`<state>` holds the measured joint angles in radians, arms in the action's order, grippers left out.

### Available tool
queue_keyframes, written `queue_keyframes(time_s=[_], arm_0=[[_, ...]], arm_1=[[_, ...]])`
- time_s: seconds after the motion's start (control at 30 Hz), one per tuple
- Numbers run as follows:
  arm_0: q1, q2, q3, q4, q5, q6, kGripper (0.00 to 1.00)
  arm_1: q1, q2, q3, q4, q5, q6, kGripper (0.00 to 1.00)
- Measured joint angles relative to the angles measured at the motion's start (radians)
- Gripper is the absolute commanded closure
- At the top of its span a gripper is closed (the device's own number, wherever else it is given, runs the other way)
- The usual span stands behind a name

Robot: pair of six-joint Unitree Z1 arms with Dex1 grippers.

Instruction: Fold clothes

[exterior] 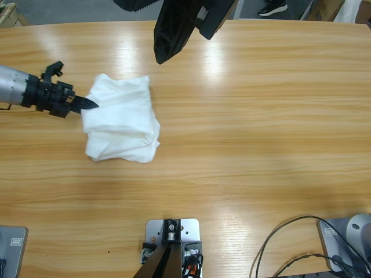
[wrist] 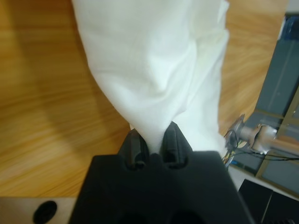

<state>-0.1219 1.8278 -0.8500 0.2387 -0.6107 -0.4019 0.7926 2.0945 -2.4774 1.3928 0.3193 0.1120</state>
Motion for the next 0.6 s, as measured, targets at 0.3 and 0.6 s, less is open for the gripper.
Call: queue_keyframes(time_s=[0.3, 0.6], arm_0=[[0.147, -0.009, -0.106, 0.134, 0.045, 0.008, 1.000], [0.250, 0.040, -0.328, 0.487, 0.124, 0.147, 1.000]], arm_1=[[-0.026, -0.010, 0.037, 0.000, 0.000, 0.000, 1.000], [-0.060, -0.071, 0.078, 0.000, -0.004, -0.019, 1.000]])
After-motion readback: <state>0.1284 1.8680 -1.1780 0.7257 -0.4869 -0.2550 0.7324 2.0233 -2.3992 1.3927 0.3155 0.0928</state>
